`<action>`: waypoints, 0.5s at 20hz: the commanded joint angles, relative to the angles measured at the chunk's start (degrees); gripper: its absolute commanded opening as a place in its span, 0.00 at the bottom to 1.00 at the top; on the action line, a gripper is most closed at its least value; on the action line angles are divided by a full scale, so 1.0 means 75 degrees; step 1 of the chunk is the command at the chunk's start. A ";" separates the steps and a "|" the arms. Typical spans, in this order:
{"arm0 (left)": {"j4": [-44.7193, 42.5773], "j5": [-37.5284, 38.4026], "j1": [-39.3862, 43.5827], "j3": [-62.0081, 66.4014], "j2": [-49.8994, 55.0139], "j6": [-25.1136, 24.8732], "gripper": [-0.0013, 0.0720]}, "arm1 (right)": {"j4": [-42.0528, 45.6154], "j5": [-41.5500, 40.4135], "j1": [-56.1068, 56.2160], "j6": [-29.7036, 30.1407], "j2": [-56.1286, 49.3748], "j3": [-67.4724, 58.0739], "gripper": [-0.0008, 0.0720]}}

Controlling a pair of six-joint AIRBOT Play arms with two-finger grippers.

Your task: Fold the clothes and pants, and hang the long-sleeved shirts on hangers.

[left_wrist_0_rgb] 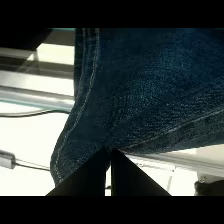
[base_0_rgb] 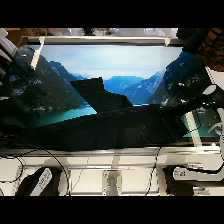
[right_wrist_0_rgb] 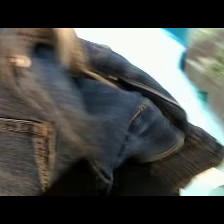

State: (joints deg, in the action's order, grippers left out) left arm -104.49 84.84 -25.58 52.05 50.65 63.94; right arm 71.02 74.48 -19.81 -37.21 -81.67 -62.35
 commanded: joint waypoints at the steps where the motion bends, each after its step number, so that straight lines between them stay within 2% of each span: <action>1: 0.0513 -0.0029 -0.0006 -0.0003 0.0017 -0.0047 0.04 | 0.0149 -0.0227 0.0516 -0.0297 -0.0125 -0.0189 0.03; 2: 0.1020 -0.0044 0.0006 0.0000 0.0067 -0.0047 0.04 | 0.0382 -0.0388 0.0589 -0.0705 -0.0125 -0.0452 0.03; 4: 0.2900 -0.0519 0.0242 0.0125 0.0440 0.0020 0.04 | 0.0664 -0.1037 0.0606 -0.1550 -0.0125 -0.1166 0.03; 5: 0.3850 -0.0664 0.0493 0.0460 0.0903 0.0195 0.04 | 0.0731 -0.1751 0.0609 -0.2215 -0.0131 -0.1644 0.03; 6: 0.4240 -0.0828 0.0764 0.0997 0.1492 0.0490 0.04 | 0.0726 -0.2448 0.0632 -0.2833 -0.0172 -0.2171 0.03; 8: 0.3943 -0.1032 0.1396 0.2769 0.3063 0.1361 0.04 | 0.0734 -0.3022 0.0644 -0.3730 -0.0545 -0.3474 0.02; 10: 0.3905 -0.0810 0.1784 0.5214 0.4741 0.2145 0.04 | 0.0831 -0.2687 0.0629 -0.4476 -0.1253 -0.5240 0.02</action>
State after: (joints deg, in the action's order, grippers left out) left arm -78.98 79.31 -16.56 72.97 72.14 71.79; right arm 76.09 58.00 -15.31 -60.03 -86.59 -87.57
